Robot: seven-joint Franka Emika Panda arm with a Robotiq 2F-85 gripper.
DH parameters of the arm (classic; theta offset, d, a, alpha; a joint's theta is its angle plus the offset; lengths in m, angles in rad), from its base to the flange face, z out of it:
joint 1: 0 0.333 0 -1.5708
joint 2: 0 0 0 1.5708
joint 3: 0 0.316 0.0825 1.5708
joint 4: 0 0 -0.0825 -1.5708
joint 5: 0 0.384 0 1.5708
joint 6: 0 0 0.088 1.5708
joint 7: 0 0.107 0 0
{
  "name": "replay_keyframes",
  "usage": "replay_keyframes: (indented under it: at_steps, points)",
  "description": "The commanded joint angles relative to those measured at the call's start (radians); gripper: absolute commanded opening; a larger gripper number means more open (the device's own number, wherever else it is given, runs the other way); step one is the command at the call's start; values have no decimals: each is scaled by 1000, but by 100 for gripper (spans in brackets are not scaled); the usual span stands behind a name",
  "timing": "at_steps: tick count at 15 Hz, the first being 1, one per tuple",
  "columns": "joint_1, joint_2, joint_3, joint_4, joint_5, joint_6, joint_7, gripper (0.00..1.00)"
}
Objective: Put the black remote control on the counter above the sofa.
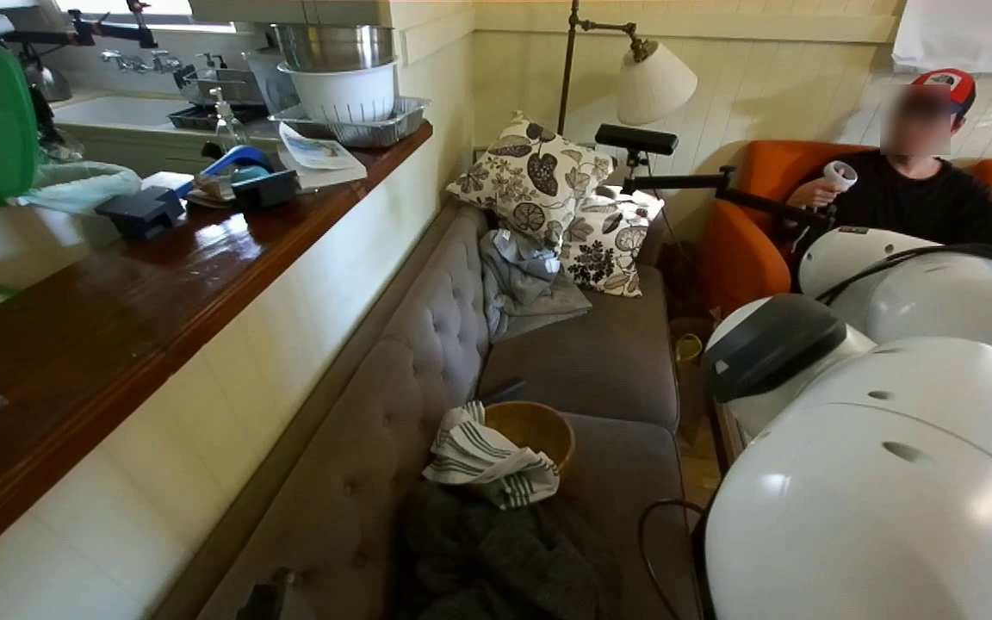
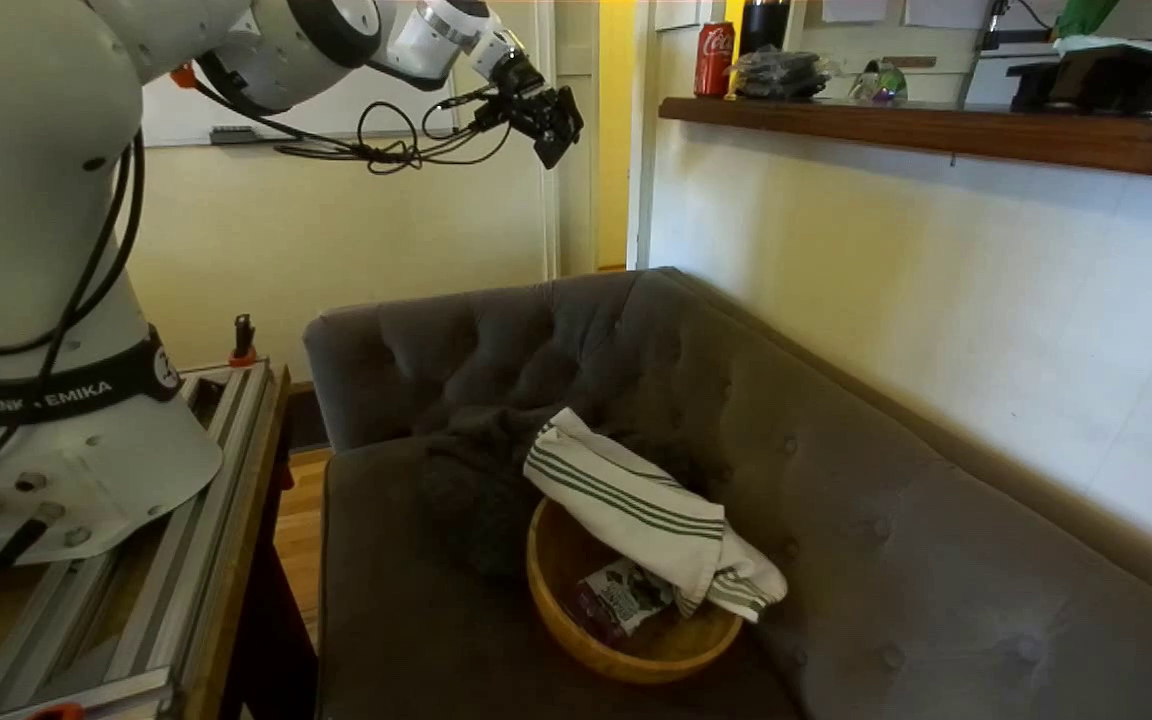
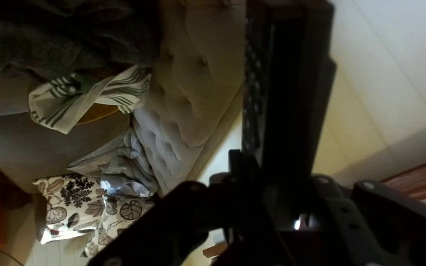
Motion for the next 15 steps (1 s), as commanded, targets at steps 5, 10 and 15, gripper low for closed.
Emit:
replay_keyframes:
  at_steps: [5,10,15]
  points:
    - [-17,-53,43,0,36,-82,168,8]
    - [-53,-61,92,0,95,-255,347,8]
    - [-55,-38,90,0,61,-239,312,30]
